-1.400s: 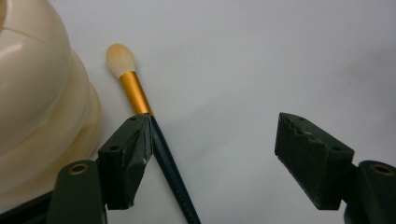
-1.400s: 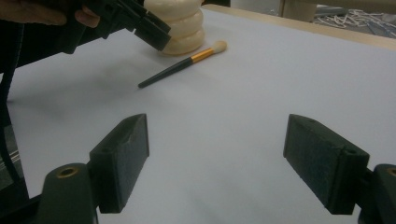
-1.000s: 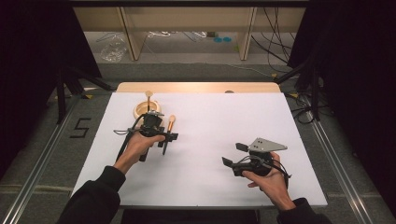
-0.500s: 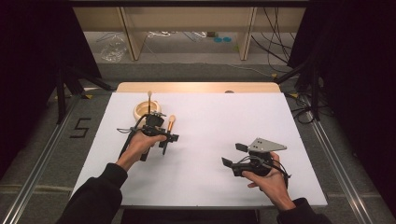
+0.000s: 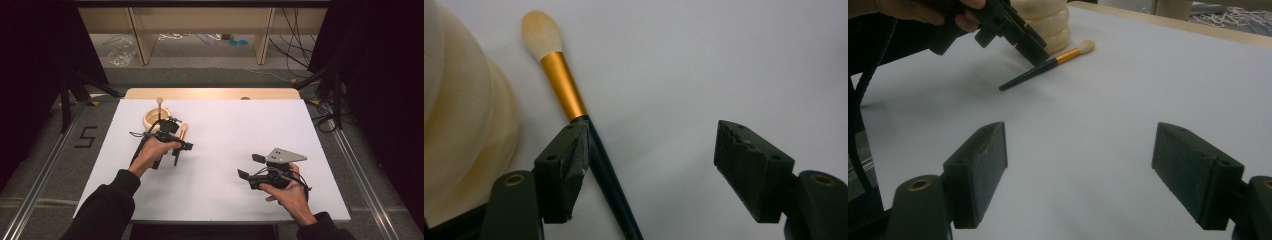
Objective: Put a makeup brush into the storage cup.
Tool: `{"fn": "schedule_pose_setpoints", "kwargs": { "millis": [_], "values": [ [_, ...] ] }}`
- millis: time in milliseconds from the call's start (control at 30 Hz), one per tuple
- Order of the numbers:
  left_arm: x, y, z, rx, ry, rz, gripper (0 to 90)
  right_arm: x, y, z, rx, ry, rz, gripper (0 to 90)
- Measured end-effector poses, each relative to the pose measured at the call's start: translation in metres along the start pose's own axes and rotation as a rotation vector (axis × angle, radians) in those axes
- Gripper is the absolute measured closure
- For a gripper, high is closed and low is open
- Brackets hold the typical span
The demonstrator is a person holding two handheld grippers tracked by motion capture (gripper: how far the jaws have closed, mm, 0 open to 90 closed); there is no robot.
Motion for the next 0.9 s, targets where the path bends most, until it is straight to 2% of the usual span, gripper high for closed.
{"fn": "schedule_pose_setpoints", "kwargs": {
  "millis": [33, 100, 133, 167, 233, 333, 367, 400, 433, 500, 533, 567, 600, 667, 700, 833, 900],
  "values": [
    [0.001, 0.0, 0.001, -0.001, 0.002, -0.007, 31.1, 0.0, 0.0, 0.001, -0.009, 0.004, 0.002, 23.3],
    [0.005, -0.001, 0.003, 0.015, 0.009, -0.013, 32.2, 0.0, -0.001, -0.001, 0.013, -0.012, -0.002, 23.2],
    [0.005, -0.001, 0.005, 0.008, 0.006, -0.021, 32.4, 0.0, -0.001, -0.001, 0.022, -0.006, 0.005, 23.2],
    [0.005, -0.001, 0.005, 0.024, 0.005, -0.021, 32.6, 0.001, 0.0, 0.0, 0.006, -0.001, -0.001, 23.3],
    [0.005, -0.001, 0.005, 0.02, 0.008, -0.029, 33.2, 0.002, 0.0, 0.002, -0.01, 0.006, 0.003, 23.3],
    [0.008, -0.001, 0.004, 0.047, 0.009, -0.015, 34.3, 0.001, 0.0, 0.002, -0.001, -0.001, -0.003, 23.3],
    [0.007, -0.001, 0.005, 0.037, 0.011, -0.029, 34.6, 0.001, 0.0, 0.001, 0.003, -0.004, -0.004, 23.3],
    [0.007, 0.0, 0.004, 0.046, 0.015, -0.026, 35.0, 0.001, 0.0, 0.001, 0.003, -0.001, -0.004, 23.3],
    [0.009, 0.001, 0.002, 0.064, 0.018, -0.005, 35.6, 0.001, 0.0, 0.002, -0.002, 0.0, -0.004, 23.3],
    [0.008, 0.004, 0.003, 0.065, 0.022, 0.003, 36.8, 0.001, 0.0, 0.002, -0.001, 0.0, -0.003, 23.4],
    [0.006, 0.004, 0.004, 0.065, 0.017, -0.014, 37.4, 0.001, 0.0, 0.001, -0.001, 0.001, -0.003, 23.3],
    [0.008, 0.006, 0.003, 0.085, 0.02, 0.007, 37.7, 0.001, 0.0, 0.001, 0.001, 0.001, 0.0, 23.3],
    [0.009, 0.006, 0.003, 0.089, 0.028, 0.007, 39.1, 0.001, 0.0, 0.001, -0.001, 0.002, -0.002, 23.3],
    [0.008, 0.006, 0.006, 0.08, 0.026, -0.023, 40.2, 0.001, 0.0, 0.001, 0.001, 0.003, 0.0, 23.4],
    [0.011, 0.005, 0.006, 0.107, 0.034, 0.001, 40.4, 0.002, 0.0, 0.001, 0.001, 0.003, -0.001, 23.3],
    [0.015, 0.003, 0.01, 0.116, 0.047, -0.013, 42.3, 0.002, 0.0, 0.001, 0.009, 0.009, -0.005, 23.4],
    [0.016, 0.004, 0.01, 0.123, 0.033, -0.011, 44.0, 0.002, 0.0, 0.001, 0.009, 0.01, -0.005, 23.4]
  ]
}}
Point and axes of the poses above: each handheld gripper's, and its own axes: z roughly forward along the jaws, y roughly out of its top, x roughly to its left, the point moved 4 cm from there along z, roughly forward along the jaws, and after that the axes turned 9 degrees about -y, right-handed, at the moved point
